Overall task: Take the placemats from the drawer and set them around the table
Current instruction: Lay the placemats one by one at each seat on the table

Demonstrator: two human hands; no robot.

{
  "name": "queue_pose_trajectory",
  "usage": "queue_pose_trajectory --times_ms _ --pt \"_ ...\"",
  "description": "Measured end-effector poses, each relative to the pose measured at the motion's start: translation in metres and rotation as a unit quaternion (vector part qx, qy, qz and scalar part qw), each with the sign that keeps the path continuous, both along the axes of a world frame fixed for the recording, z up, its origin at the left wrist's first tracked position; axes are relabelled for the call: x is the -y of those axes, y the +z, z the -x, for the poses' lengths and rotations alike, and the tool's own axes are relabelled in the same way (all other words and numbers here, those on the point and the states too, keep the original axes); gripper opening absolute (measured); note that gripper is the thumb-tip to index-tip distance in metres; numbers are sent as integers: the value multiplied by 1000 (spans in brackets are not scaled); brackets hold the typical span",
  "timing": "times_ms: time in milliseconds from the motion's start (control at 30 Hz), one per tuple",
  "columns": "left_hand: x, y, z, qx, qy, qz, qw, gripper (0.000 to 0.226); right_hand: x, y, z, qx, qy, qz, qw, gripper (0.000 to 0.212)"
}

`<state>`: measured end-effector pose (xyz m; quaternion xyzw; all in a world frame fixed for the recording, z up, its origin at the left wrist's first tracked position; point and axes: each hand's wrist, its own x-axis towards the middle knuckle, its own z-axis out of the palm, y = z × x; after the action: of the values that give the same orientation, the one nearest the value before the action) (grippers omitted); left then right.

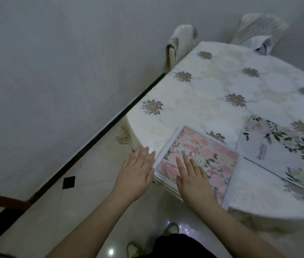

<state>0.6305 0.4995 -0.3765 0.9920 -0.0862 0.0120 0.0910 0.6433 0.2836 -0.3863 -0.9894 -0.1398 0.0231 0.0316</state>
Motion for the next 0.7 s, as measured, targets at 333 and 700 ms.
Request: queue_pose_trajectory --times_ms 333,700 --pt "60 -33 -81 -92 -129 -8 987 70 79 -33 -6 -57 -128 -34 990 63" --pt "84 -79 -112 -98 -186 -44 977 62 108 -69 -17 -121 -154 -52 979 67"
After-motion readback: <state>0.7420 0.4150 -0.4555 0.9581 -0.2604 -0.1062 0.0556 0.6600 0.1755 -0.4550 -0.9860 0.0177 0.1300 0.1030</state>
